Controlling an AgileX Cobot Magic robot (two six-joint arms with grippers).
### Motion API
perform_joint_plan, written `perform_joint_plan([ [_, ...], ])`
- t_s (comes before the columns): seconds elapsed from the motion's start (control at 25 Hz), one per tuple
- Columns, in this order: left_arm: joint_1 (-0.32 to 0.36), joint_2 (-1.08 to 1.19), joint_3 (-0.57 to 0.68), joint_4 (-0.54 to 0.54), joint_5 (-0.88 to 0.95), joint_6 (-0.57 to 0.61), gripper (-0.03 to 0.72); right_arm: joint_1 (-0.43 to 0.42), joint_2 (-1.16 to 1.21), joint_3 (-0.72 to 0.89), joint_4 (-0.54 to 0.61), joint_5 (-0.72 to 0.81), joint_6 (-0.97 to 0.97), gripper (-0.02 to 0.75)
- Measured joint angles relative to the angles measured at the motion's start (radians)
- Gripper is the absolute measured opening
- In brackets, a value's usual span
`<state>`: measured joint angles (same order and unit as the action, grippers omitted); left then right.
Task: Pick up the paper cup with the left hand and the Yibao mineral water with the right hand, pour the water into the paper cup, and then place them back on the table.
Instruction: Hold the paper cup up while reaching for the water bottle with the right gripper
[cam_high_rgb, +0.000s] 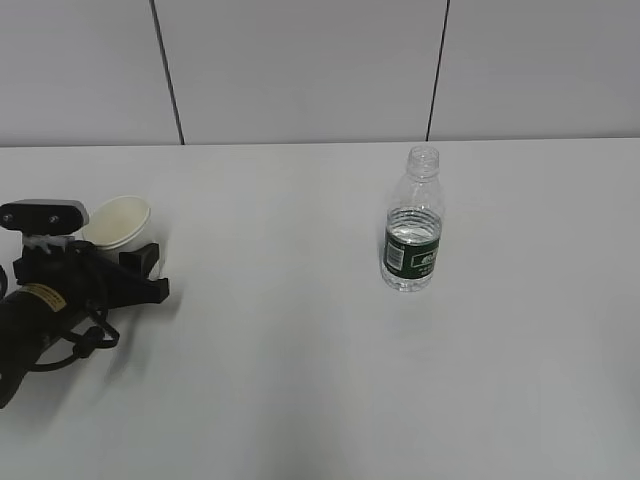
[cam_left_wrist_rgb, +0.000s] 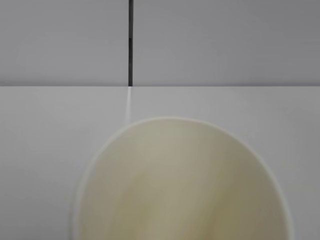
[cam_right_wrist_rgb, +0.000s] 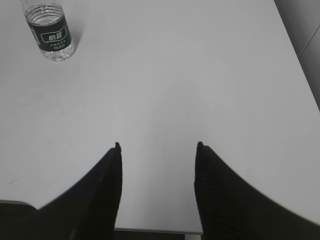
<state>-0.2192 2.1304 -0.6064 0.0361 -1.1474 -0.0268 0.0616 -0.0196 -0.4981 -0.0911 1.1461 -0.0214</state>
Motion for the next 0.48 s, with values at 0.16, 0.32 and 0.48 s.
perform_joint_plan([
  [0.16, 0.000, 0.000, 0.000, 0.028, 0.000, 0.000, 0.360, 0.000, 0.000, 0.000, 0.000, 0.000, 0.000, 0.385],
  [0.32, 0.000, 0.000, 0.000, 0.083, 0.000, 0.000, 0.359, 0.000, 0.000, 0.000, 0.000, 0.000, 0.000, 0.385],
  [0.48, 0.000, -0.011, 0.000, 0.152, 0.007, 0.000, 0.371, 0.000, 0.000, 0.000, 0.000, 0.000, 0.000, 0.385],
])
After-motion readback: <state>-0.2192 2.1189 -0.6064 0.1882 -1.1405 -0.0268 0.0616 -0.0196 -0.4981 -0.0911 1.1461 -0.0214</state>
